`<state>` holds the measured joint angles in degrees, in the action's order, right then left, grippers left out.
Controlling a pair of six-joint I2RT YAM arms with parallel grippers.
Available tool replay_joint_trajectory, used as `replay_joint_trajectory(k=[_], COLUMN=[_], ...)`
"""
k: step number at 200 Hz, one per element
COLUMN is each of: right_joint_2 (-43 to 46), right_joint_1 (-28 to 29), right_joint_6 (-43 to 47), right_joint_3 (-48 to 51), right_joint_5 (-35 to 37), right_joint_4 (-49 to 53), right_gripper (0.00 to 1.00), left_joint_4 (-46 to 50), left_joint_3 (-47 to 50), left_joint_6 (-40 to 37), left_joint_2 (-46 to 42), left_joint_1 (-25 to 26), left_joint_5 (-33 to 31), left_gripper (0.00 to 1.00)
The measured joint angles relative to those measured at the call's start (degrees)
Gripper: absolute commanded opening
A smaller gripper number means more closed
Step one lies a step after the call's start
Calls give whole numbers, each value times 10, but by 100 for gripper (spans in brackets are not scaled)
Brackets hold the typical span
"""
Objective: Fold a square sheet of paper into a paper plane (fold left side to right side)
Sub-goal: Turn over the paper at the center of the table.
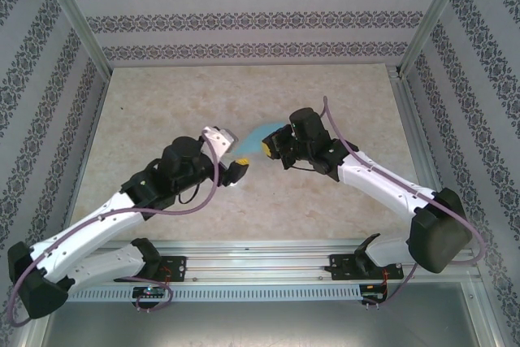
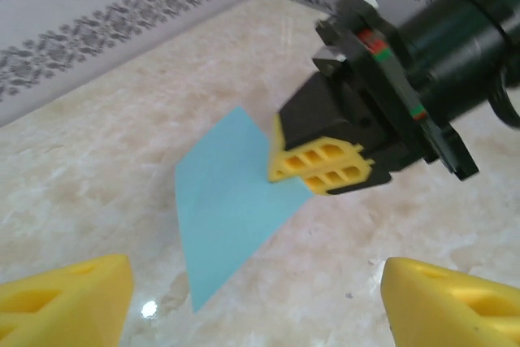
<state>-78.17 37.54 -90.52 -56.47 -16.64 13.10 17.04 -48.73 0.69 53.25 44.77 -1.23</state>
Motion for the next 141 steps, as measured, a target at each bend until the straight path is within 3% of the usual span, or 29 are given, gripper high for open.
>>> replay_joint_trajectory(k=[55, 94, 141], right_joint_2=[-41, -110, -115], right_joint_1=[-5, -1, -2], right_joint_6=[205, 260, 229], right_joint_3=[60, 110, 147], right_joint_5=[-118, -176, -210], right_joint_4=[-214, -309, -435], right_gripper=[0, 0, 0], left_joint_4=[14, -7, -163], left_joint_3=[37, 113, 267], left_joint_6=[209, 399, 627], left_joint_2=[-80, -42, 39], left_joint_1=[-189, -297, -335], left_joint_5=[43, 153, 277], left_gripper=[100, 100, 96])
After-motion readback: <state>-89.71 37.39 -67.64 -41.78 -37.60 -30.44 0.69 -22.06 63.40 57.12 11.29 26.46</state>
